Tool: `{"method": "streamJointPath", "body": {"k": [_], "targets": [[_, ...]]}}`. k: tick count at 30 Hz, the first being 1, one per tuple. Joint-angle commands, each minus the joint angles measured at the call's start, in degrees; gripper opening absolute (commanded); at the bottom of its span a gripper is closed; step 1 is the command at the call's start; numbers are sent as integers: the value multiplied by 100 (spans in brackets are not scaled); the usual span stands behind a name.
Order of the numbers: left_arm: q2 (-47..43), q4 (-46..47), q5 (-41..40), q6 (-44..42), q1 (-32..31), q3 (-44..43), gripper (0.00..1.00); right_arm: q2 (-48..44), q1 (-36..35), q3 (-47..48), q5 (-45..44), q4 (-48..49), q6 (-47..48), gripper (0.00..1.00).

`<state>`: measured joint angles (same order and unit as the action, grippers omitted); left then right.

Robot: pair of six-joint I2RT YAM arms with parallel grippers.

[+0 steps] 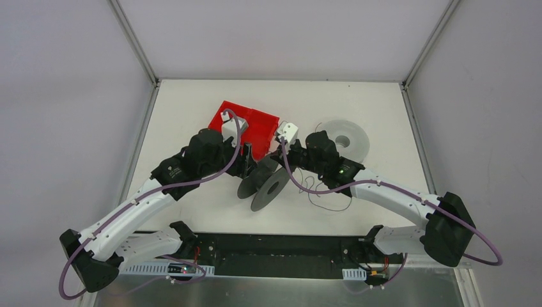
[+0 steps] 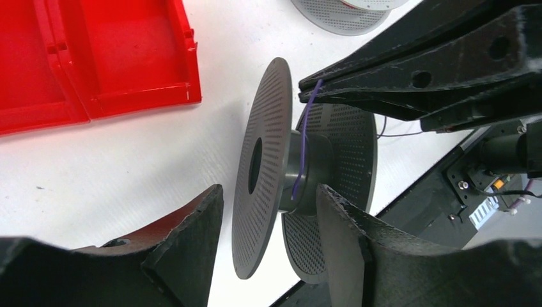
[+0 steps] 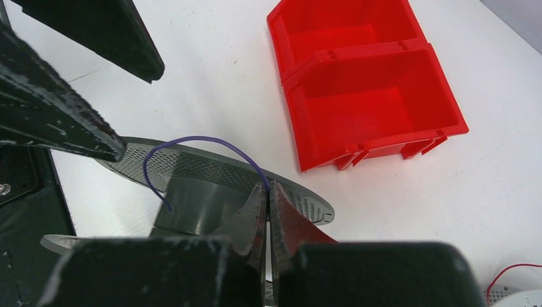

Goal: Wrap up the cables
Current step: Wrap the cable around the cable reel.

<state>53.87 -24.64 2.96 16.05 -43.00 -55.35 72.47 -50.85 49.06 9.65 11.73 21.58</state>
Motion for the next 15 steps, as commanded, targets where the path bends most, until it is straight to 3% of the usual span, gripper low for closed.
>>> {"method": "streamJointPath", "body": {"k": [1,15], "targets": [[-73,205,380,-23,70,-127,55,-5,14,-19,-10,348,64,0],[525,451,112,-381,64,232,49,-65,15,-49,-42,342,-20,0]]}}
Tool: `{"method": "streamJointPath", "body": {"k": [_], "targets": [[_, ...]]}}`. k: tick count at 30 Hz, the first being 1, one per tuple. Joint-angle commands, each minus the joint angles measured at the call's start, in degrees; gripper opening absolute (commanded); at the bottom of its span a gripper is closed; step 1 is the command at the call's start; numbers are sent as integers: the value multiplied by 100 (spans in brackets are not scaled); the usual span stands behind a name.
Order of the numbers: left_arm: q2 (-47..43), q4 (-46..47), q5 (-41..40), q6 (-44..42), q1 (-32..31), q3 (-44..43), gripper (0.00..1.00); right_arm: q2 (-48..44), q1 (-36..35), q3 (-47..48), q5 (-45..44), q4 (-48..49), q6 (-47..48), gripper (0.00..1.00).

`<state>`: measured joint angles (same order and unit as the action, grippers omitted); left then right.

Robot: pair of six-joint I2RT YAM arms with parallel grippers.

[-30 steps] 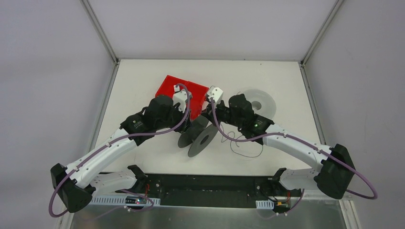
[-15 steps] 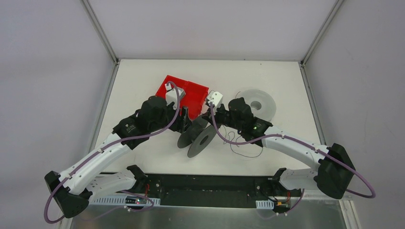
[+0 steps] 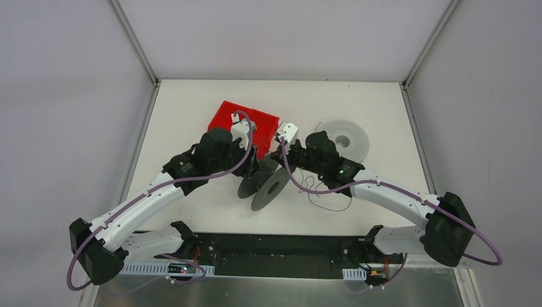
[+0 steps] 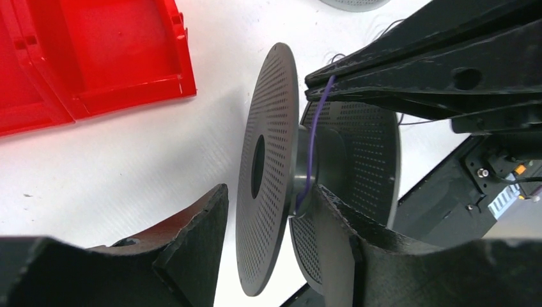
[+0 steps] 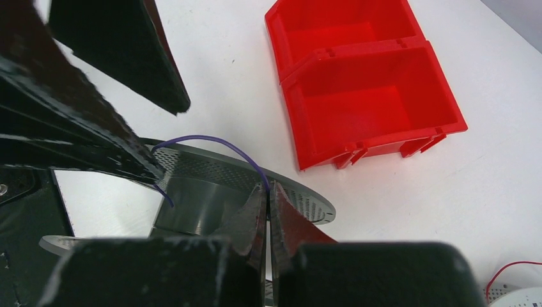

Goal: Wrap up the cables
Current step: Wrap the cable around the cable reel.

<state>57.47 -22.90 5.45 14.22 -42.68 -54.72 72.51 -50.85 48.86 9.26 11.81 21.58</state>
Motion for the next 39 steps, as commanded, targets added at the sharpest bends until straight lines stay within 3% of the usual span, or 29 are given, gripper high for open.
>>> {"method": "streamJointPath", "body": {"k": [1,13,22,33,38,39], "targets": [[200,299,-159,-203,32,203,48,-78,18,-37,-1,329,-22,0],[251,523,-277,-409,32,389,35,-159,15,-193,-62,198,42,0],[296,514,-88,-442,38,444,15,-149,14,-266,-64,156,47,0],[432,367,-145,-415,31,449,21,-229,18,-412,54,142,120,0],[466,356,-84,-430,32,406,0,-246,19,-408,107,76,137,0],[462,356,-80,-444,38,401,0,-249,22,-412,101,80,131,0]]}}
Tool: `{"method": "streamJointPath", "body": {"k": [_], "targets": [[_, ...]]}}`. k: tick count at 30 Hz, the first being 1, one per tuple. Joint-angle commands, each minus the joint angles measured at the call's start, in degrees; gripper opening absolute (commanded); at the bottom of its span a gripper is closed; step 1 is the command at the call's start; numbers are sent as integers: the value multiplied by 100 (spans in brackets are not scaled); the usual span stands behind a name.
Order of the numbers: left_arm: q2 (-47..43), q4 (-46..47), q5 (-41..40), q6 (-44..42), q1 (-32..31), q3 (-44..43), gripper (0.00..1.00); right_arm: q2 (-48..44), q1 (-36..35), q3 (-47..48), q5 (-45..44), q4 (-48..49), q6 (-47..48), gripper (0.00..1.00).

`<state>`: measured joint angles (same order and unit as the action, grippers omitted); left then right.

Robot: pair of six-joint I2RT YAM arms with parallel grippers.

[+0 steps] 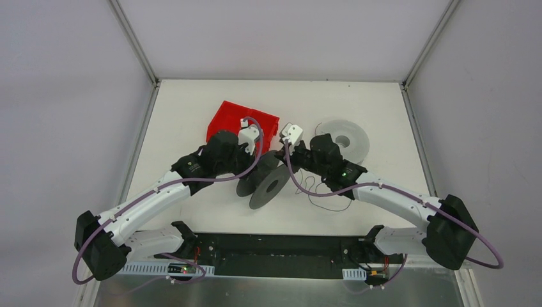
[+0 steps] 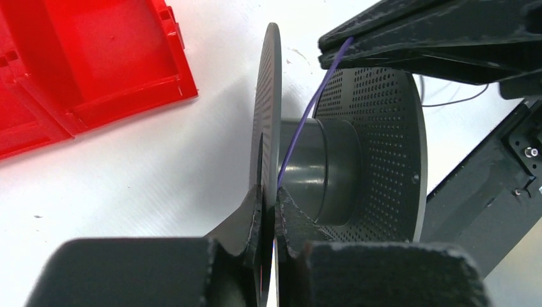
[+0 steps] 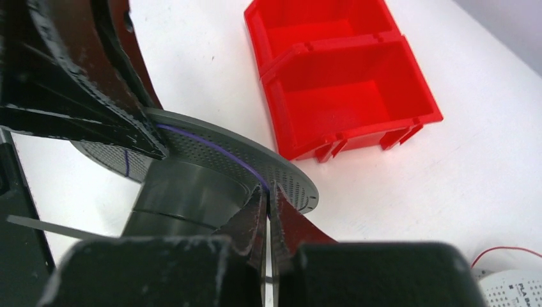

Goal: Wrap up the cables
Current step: Wrap the cable around the cable reel.

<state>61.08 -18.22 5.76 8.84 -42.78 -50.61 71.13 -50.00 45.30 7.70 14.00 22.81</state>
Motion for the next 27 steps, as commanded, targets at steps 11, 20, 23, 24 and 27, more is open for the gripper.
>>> {"method": "streamJointPath", "body": {"k": [11,20,23,24,27], "targets": [[-267,-348,-254,-154,42,-214,0,-514,-39,-89,526,-876,-88,34],[-831,-987,-1065,-30,83,-542,0,-1677,33,-1408,887,-13,-537,63],[-1057,-1035,-1089,21,120,-565,0,-1649,42,-1902,1199,596,-535,68],[-1115,-1054,-1112,54,128,-582,0,-1569,43,-2011,1202,783,-501,69],[-1275,-1187,-1231,168,138,-669,0,-1208,40,-2100,1243,1033,-256,70]]}}
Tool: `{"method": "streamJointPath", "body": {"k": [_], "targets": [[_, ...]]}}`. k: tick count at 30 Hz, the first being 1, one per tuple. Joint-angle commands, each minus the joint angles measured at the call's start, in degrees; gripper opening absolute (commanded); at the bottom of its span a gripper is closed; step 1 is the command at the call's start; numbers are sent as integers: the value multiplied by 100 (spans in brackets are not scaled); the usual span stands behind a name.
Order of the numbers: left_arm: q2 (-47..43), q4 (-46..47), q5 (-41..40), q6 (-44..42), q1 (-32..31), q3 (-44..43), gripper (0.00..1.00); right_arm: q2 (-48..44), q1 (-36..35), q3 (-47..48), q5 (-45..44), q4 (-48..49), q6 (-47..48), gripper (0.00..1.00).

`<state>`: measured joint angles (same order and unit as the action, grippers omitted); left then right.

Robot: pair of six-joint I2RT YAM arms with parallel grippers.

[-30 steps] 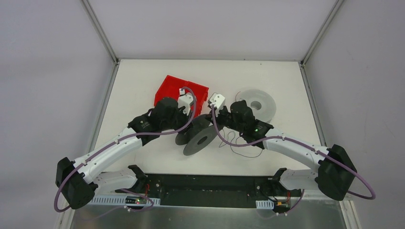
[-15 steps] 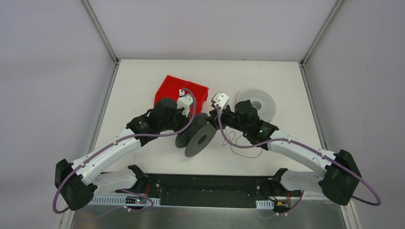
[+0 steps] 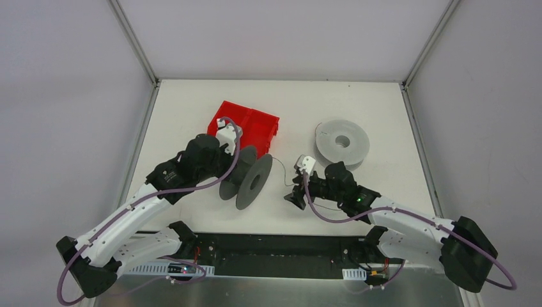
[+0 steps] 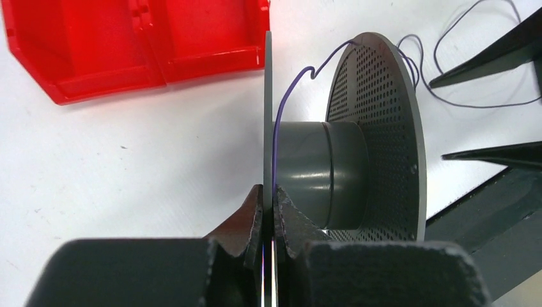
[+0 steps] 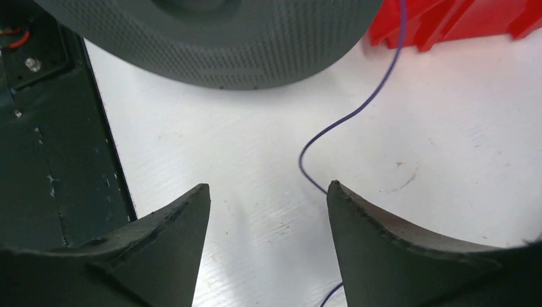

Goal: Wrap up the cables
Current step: Wrap the cable around the cable reel.

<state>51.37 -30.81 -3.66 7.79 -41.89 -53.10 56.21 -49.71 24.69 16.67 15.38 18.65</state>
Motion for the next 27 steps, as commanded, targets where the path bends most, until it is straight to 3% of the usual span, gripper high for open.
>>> {"method": "streamJointPath", "body": {"k": [1,7,14,22,27], "targets": [[-357,33,-342,314,49,-460,0,428,15,-41,360,957,295,70],[-578,-248,-560,304,70,-645,0,1133,196,-70,346,1834,978,70],[-587,-582,-443,481,115,-886,0,1483,364,121,757,2083,1231,71],[-577,-872,-160,732,142,-1466,0,2684,397,511,1136,2634,1185,71],[-728,-1042,-351,708,146,-1729,0,3357,397,810,1353,3132,781,60]]}}
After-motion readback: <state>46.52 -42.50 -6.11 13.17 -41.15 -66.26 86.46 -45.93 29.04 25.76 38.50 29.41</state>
